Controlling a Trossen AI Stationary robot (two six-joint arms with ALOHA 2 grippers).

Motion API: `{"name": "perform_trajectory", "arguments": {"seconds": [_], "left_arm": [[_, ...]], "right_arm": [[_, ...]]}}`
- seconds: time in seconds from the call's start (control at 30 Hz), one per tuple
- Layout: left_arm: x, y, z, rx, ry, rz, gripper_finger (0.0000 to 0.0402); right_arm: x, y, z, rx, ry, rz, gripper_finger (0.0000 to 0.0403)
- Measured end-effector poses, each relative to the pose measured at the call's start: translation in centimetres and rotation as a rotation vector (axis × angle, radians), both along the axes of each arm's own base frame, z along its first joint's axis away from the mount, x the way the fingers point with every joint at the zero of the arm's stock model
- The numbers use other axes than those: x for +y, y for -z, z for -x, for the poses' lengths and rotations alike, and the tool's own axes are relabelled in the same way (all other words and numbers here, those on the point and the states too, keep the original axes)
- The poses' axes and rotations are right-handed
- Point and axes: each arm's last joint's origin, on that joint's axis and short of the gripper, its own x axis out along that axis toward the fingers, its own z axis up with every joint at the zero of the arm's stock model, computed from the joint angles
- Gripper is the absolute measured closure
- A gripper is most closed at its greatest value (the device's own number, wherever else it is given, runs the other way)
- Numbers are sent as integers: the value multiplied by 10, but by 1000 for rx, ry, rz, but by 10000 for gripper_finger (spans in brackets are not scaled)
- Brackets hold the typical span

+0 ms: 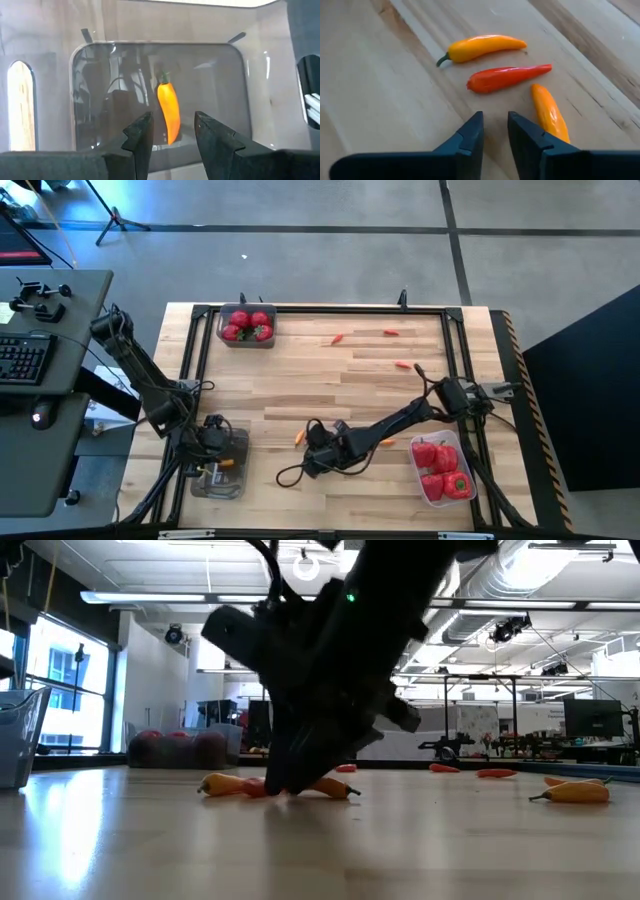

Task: Sort produce into baskets
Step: Put the yellow chili pepper into the bottom black bin

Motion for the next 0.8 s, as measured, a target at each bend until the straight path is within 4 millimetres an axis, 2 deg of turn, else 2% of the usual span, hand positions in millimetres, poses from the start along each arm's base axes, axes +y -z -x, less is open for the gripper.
{"name": "perform_trajectory", "arguments": {"seconds": [0.23, 0.33, 0.4, 0.5, 0.63, 0.8], "left_arm": [[1, -3, 1, -13, -1, 19, 273], [1, -3, 1, -13, -1, 19, 273], [1, -3, 1, -13, -1, 19, 273], [1, -3, 1, -11, 0, 21, 273], [1, -3, 1, 0, 6, 29, 273], [2, -6, 1, -4, 9, 56, 274]], "right_arm": [[3, -31, 4, 160, -56, 73, 254], [-2, -31, 8, 220, -54, 97, 242], [-6, -23, 11, 254, -56, 99, 243], [-10, -7, 15, 276, -74, 70, 251], [-11, -2, 16, 264, -98, 53, 281], [-9, -5, 15, 263, -138, 70, 368]]}}
